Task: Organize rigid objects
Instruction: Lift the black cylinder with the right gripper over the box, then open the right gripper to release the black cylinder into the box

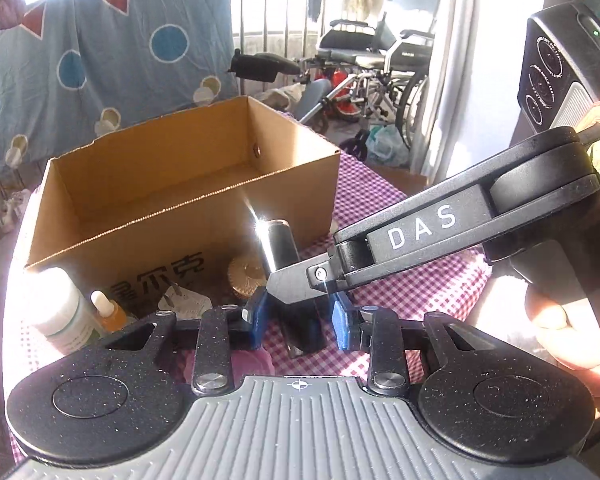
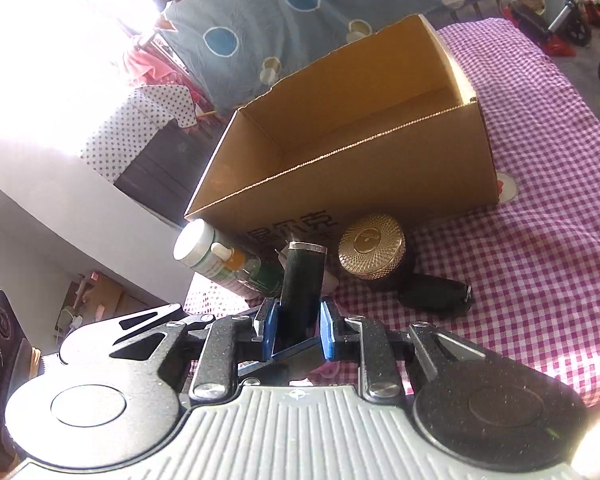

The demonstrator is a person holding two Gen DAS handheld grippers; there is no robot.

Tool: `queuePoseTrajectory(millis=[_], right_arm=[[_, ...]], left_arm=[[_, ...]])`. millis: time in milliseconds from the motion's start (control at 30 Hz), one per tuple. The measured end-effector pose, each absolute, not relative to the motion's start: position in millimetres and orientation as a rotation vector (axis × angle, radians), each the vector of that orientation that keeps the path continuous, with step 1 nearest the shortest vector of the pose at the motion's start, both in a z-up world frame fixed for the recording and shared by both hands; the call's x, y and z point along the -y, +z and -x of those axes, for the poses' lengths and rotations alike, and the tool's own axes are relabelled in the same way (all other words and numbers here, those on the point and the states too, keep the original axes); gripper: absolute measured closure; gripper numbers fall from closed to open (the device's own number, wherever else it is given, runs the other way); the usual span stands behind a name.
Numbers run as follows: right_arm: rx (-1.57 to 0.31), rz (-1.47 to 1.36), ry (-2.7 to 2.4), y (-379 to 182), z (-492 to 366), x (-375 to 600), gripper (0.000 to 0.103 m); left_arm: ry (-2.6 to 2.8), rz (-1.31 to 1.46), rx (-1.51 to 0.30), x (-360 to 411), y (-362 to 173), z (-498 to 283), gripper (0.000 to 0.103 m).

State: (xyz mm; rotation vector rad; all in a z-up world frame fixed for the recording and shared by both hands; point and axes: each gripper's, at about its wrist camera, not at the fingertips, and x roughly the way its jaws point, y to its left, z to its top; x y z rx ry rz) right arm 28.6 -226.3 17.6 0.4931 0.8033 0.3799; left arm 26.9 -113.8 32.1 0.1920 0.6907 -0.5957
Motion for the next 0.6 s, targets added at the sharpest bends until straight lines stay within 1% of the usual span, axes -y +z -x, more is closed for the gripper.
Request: queuePoseTrajectory(millis=[167,300,433,600], right_arm=[[-0.725,-0.412,0.427,65.2,-61.0,204.4,0.078],[-0.738,-0.383,0.484,86.4,-110.4,187.8,0.078],[-0.829,-0.399,0.527,84.6,-176.2,170.3,0.078],[-0.995,-0.456,0.548,52.2,-255.3,153.5,0.079]], left_arm=[[-0.552,-0.191,-0.616,96.5,71.6,-50.1,0.071],[-0.501,-0.187,-0.622,84.9,90.4,-82.9,0.071],[-0.453,-0.195,-0.707,75.7,88.6,-136.5,0.071],[-0.399,-0.230,-0.876,66.3,61.7,-191.7,0.071]])
